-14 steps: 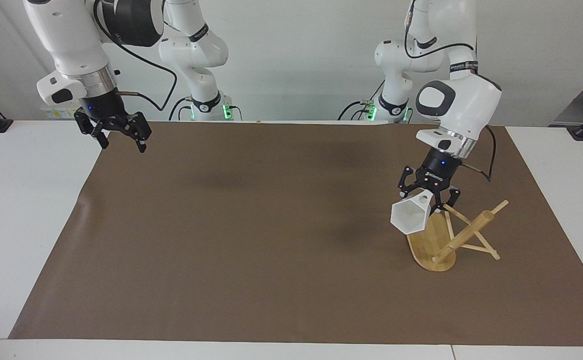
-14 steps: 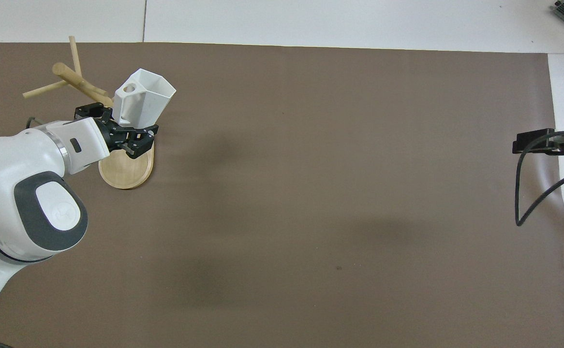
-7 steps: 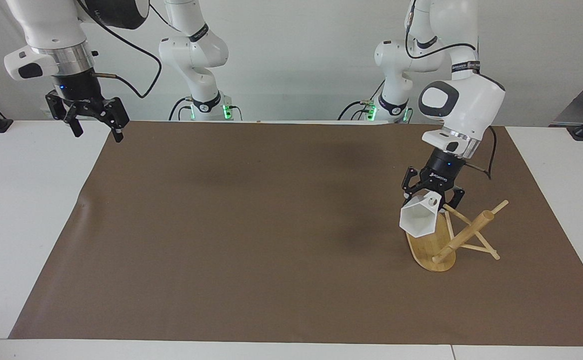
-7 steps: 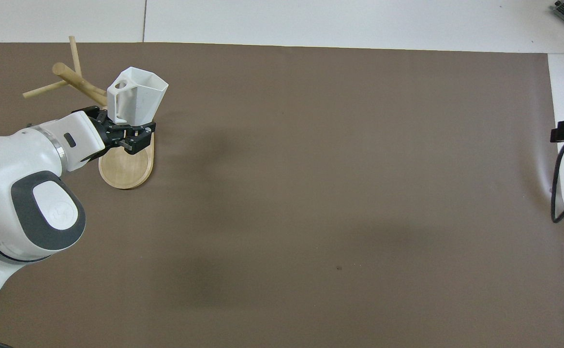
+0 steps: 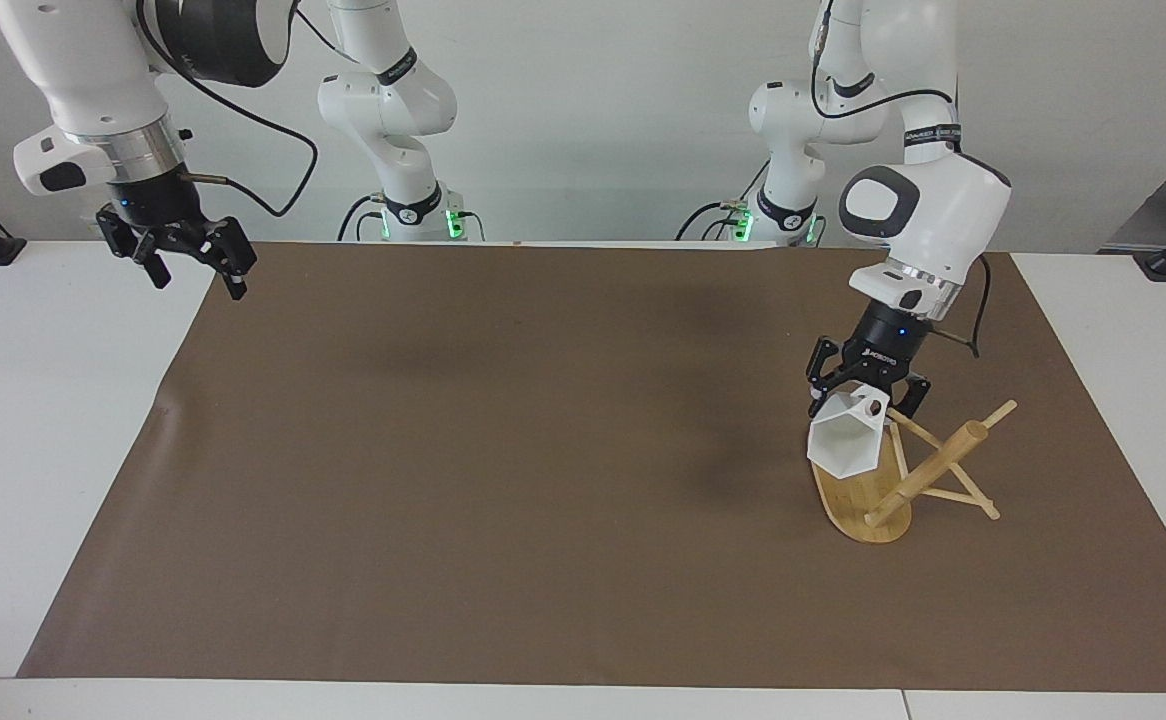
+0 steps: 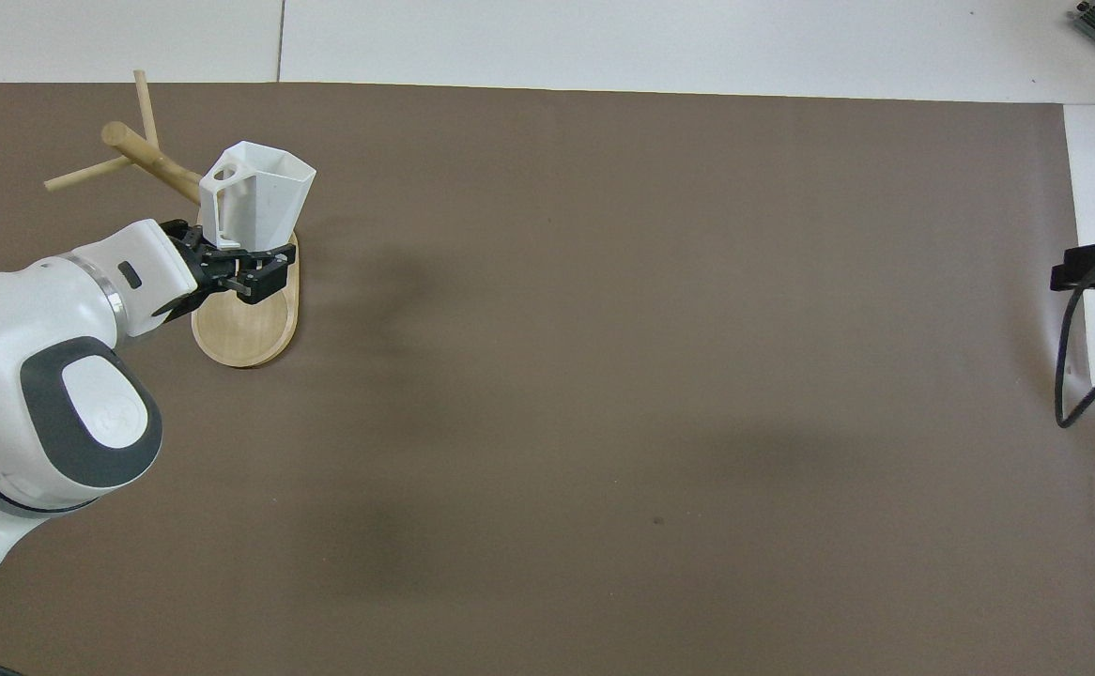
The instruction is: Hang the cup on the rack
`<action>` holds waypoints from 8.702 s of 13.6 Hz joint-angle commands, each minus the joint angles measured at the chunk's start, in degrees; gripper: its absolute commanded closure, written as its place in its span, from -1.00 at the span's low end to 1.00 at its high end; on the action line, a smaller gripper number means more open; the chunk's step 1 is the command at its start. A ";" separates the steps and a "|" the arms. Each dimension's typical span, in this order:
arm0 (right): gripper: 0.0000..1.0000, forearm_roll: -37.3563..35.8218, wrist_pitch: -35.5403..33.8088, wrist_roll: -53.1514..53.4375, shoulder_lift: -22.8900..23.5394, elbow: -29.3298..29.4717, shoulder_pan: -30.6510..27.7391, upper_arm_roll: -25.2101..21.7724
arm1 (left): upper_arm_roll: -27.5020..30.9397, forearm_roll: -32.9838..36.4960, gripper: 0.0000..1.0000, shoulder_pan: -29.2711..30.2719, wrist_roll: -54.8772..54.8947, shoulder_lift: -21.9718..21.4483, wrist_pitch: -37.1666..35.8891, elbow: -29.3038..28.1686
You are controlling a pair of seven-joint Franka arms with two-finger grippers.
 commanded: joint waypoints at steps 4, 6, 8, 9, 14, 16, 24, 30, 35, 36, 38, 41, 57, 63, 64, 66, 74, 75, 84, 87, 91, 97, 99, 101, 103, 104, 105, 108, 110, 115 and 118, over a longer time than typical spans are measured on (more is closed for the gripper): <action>-1.00 2.37 -2.11 -4.18 -1.07 -0.86 -0.84 -0.29 | -0.27 1.13 1.00 1.99 -6.14 -0.59 0.51 -1.94; -1.00 2.37 -2.21 -3.92 -1.16 -0.86 -0.76 -0.20 | -0.27 1.13 1.00 1.99 -6.50 -0.50 0.59 -2.29; -1.00 2.37 -2.12 -3.83 -1.16 -0.77 -0.67 -0.20 | -0.27 1.13 1.00 2.17 -8.86 -0.59 0.59 -2.73; -1.00 2.37 -2.21 -3.83 -1.16 -0.77 -0.67 -0.03 | -0.27 1.13 1.00 2.08 -10.35 -0.59 0.51 -2.73; -1.00 2.37 -2.21 -3.83 -1.16 -0.77 -0.58 0.06 | -0.27 1.21 1.00 1.82 -15.72 -0.59 -0.11 -2.64; -1.00 2.29 -2.12 -3.83 -1.16 -0.77 -0.58 0.06 | -0.27 1.22 1.00 1.56 -15.91 -0.59 -0.20 -2.47; -1.00 2.37 -2.21 -3.83 -1.16 -0.77 -0.58 0.06 | -0.62 1.30 1.00 0.24 -15.55 0.38 1.99 -0.09; -1.00 2.37 -2.21 -3.83 -1.16 -0.77 -0.58 0.06 | -0.62 1.04 1.00 0.15 -16.08 1.17 3.23 0.70; -1.00 2.37 -2.21 -3.83 -1.16 -0.77 -0.58 0.06 | -0.62 0.86 1.00 0.32 -20.56 1.08 3.23 0.44; -1.00 2.37 -2.12 -3.83 -1.16 -0.77 -0.58 0.06 | -0.62 0.78 1.00 0.50 -20.74 1.00 3.14 0.35; -1.00 2.37 -2.21 -3.83 -1.16 -0.77 -0.58 0.06 | -0.62 0.69 1.00 0.76 -22.76 0.82 3.05 -0.26; -1.00 2.37 -2.21 -3.83 -1.16 -0.77 -0.58 0.06 | -0.62 0.69 1.00 1.20 -22.94 0.73 2.88 -0.36; -1.00 2.37 -2.12 -3.92 -1.16 -0.77 -0.58 0.06 | -0.44 0.34 -1.00 3.22 -23.64 0.82 0.15 0.35; -1.00 2.37 -2.12 -3.92 -1.16 -0.77 -0.58 0.06 | 0.00 1.39 -1.00 3.66 -23.64 0.30 -6.06 3.68; -1.00 2.37 -2.12 -3.83 -1.16 -0.77 -0.58 0.06 | 0.17 3.31 -1.00 3.93 -23.64 -0.14 -8.26 4.29; -1.00 2.37 -2.12 -3.83 -1.16 -0.77 -0.58 0.06 | 0.70 8.48 -1.00 6.03 -23.64 -2.95 -13.09 4.65; -1.00 2.37 -2.12 -3.83 -1.16 -0.77 -0.58 0.06 | 0.61 33.79 -1.00 14.92 -23.73 -7.79 -47.81 24.67; -1.00 2.37 -2.21 -3.92 -1.16 -0.77 -0.58 0.06 | 0.53 35.82 -1.00 14.74 -23.82 -7.79 -51.84 27.30; -1.00 2.37 -2.12 -3.92 -1.16 -0.77 -0.58 0.06 | -1.85 38.05 -1.00 14.04 -27.24 -7.27 -70.94 37.70; -1.00 2.37 -2.12 -3.92 -1.16 -0.77 -0.58 0.06 | -1.94 36.81 -1.00 13.60 -27.33 -6.66 -74.02 38.75; -1.00 2.37 -2.12 -3.83 -1.16 -0.77 -0.58 0.06 | 12.43 37.25 -1.00 -0.08 -27.24 -6.65 -76.23 38.93; -1.00 2.37 -2.12 -3.83 -1.16 -0.77 -0.58 0.06 | 12.57 37.34 -1.00 -0.12 -27.42 -3.51 -74.29 39.71; -1.00 2.37 -2.12 -3.92 -1.16 -0.77 -0.58 0.06 | 12.04 37.08 -1.00 0.06 -27.51 -2.26 -74.29 42.44; -1.00 2.37 -2.21 -3.83 -1.16 -0.77 -0.58 0.06 | 11.07 37.34 -1.00 0.06 -28.99 -2.87 -73.59 41.40; -1.00 2.37 -2.12 -3.83 -1.16 -0.77 -0.58 0.06 | 10.64 37.34 -1.00 0.93 -29.18 -3.22 -71.58 39.56; -1.00 2.37 -2.21 -3.92 -1.16 -0.86 -0.58 0.06 | 9.68 37.25 -1.00 1.55 -29.18 -3.40 -70.61 38.68; -1.00 2.37 -2.12 -3.92 -1.16 -0.77 -0.58 0.06 | 8.54 37.25 -1.00 2.25 -29.26 -3.66 -70.60 38.49; -1.00 2.37 -2.12 -3.92 -1.16 -0.77 -0.58 0.06 | 7.38 37.08 -1.00 4.00 -29.27 -3.84 -71.13 38.40; -1.00 2.29 -2.12 -3.92 -1.16 -0.77 -0.58 0.06 | 6.77 36.99 -1.00 4.80 -29.09 -3.84 -71.21 38.49; -1.00 2.37 -2.12 -3.83 -1.16 -0.77 -0.58 0.06 | 5.19 36.99 -1.00 7.52 -28.74 -3.84 -71.13 38.49; -1.00 2.37 -2.12 -3.83 -1.16 -0.77 -0.58 0.06 | 4.04 37.16 -1.00 8.06 -28.30 -3.84 -71.21 38.49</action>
